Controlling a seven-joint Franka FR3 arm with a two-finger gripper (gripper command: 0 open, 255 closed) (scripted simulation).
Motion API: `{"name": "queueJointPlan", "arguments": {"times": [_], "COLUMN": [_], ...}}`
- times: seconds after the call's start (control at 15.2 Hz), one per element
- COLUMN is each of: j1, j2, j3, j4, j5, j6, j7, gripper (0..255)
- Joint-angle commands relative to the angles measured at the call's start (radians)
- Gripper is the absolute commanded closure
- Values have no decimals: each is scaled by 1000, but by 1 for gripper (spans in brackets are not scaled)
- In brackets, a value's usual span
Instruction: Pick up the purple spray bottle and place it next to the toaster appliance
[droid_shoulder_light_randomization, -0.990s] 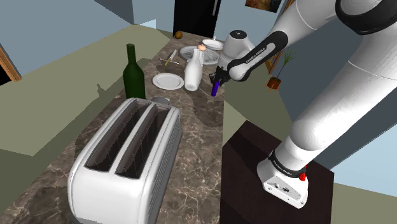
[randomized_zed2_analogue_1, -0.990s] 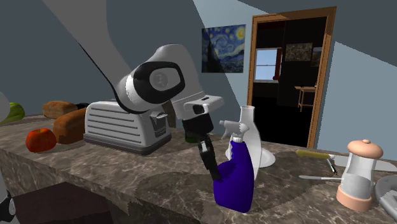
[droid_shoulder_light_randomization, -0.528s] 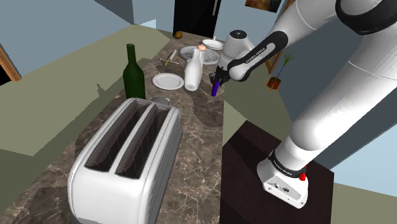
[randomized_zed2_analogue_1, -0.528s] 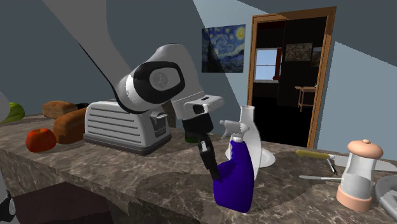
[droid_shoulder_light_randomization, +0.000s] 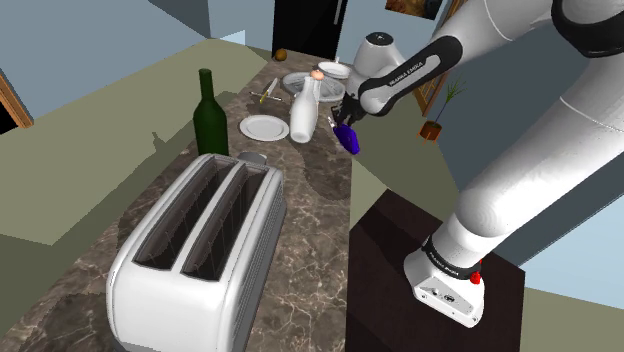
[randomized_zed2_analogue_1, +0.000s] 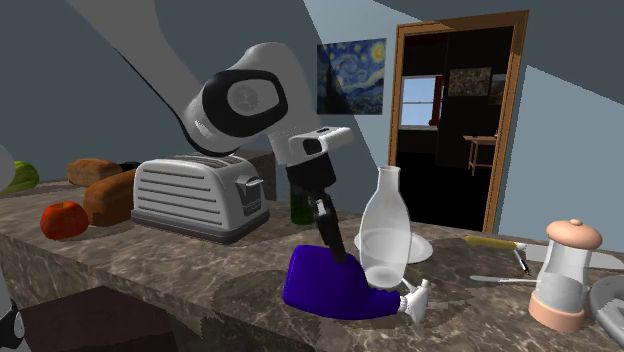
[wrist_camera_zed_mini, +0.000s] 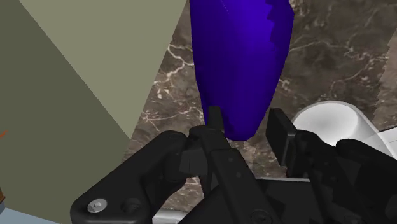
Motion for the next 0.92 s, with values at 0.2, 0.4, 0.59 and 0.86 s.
{"name": "queueJointPlan", "arguments": {"times": [0.2,0.4,0.59,0.86], "j1": [10,16,22,29], "j2": [-53,-82,-109,-141], "j3": [1,1,0,-1], "j4": [16,30,45,70], "j5": [47,70,89,111], "j6": [-67,-108,-150,-205], "j7": [-45,-68,-88,-112], "gripper": [255,255,255,255]}}
